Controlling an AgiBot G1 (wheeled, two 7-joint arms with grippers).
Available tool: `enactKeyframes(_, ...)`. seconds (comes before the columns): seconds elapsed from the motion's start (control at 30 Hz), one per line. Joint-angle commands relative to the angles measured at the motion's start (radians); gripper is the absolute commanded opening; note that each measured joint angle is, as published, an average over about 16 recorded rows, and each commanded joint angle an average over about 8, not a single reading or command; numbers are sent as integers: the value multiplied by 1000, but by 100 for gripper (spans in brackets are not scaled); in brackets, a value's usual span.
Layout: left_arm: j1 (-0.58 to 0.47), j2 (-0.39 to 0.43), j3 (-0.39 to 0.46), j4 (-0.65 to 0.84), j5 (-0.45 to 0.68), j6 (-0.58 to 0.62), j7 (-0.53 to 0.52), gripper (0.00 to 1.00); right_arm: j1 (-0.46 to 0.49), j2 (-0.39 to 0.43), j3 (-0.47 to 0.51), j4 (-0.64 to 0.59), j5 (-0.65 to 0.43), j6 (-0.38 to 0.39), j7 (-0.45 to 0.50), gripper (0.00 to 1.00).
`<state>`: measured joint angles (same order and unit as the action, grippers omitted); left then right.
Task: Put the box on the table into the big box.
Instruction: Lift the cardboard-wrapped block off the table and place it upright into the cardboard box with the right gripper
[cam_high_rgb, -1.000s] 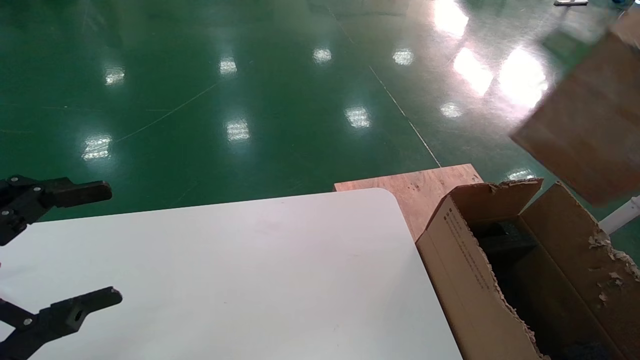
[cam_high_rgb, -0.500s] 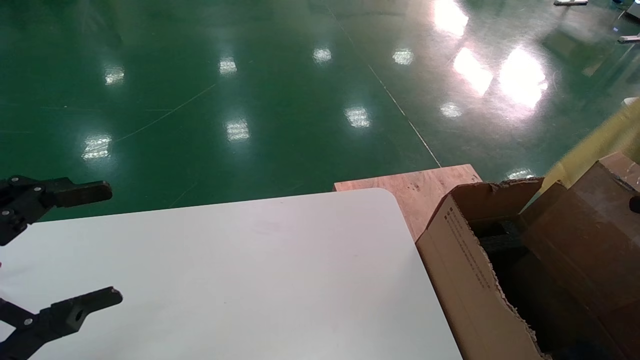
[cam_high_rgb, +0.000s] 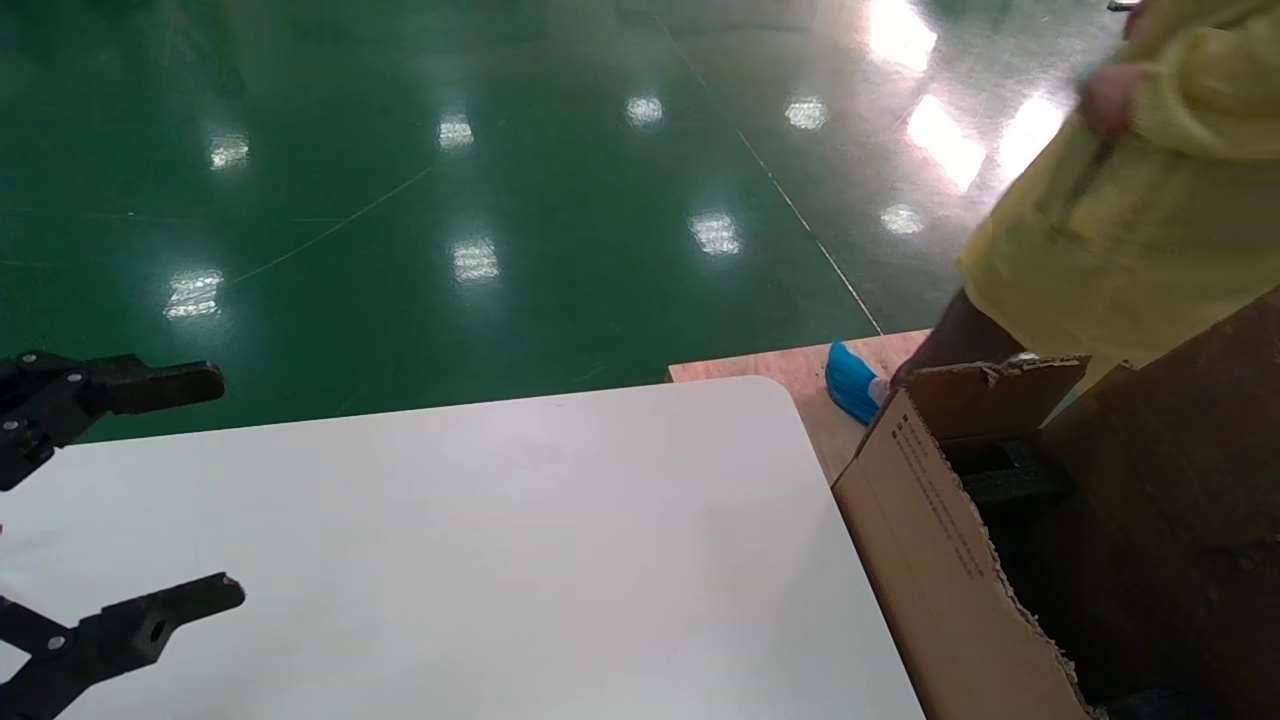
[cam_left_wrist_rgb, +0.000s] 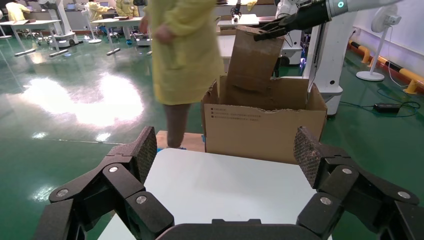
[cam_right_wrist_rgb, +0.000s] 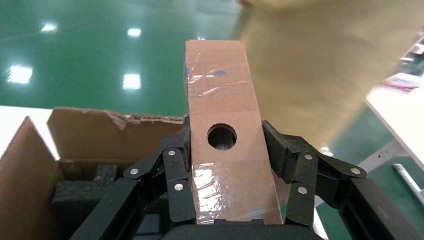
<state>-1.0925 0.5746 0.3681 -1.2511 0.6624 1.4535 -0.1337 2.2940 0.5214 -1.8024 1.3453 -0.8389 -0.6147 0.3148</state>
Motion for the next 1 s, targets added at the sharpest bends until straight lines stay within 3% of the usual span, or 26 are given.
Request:
enactKeyframes(0.03,0,0,0,0,0,0,0,100,49,15,-50,-2,16,26,-40,0)
enactKeyframes(0.47,0,0,0,0,0,0,0,100,149,18,-222,-33,55,59,-61,0)
enactKeyframes(1.0,0,0,0,0,0,0,0,100,132,42,-277,-47,49,66,-40,0)
